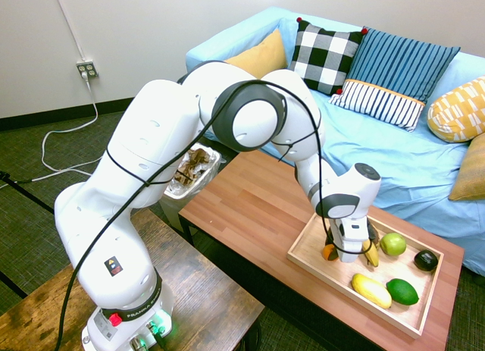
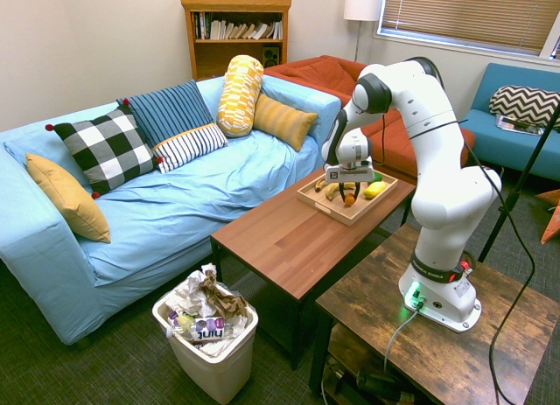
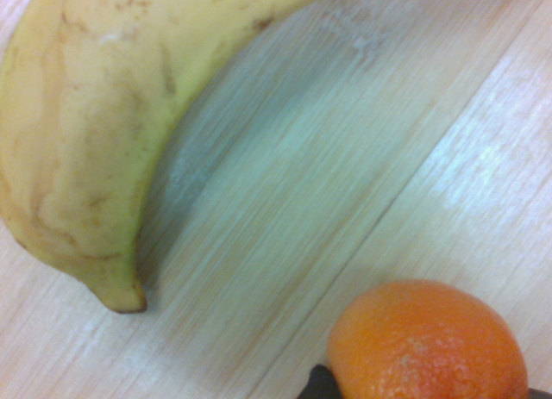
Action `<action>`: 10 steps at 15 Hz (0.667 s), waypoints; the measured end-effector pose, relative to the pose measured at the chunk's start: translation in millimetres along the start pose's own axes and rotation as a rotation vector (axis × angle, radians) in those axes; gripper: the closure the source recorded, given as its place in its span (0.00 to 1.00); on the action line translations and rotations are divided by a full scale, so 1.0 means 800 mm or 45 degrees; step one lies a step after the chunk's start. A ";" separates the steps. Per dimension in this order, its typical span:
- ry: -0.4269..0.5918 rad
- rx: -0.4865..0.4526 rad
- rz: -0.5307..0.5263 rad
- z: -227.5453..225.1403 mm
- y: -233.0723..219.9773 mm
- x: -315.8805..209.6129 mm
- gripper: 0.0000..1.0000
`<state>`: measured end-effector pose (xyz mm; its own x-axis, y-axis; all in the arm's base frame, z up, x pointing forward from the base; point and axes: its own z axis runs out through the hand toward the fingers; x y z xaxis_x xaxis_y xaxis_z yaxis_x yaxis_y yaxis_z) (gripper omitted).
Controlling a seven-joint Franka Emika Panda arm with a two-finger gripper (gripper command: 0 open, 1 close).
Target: Put the tangerine in the tray
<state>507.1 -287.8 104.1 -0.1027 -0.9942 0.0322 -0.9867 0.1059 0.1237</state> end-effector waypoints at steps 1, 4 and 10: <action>-0.003 0.000 -0.003 0.001 -0.001 -0.002 0.00; -0.005 0.001 -0.016 0.001 0.000 -0.001 0.00; -0.022 0.027 -0.040 -0.008 0.004 0.014 0.00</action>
<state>503.3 -298.8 111.5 -0.0733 -0.9972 0.0112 -0.9919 0.0740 0.1032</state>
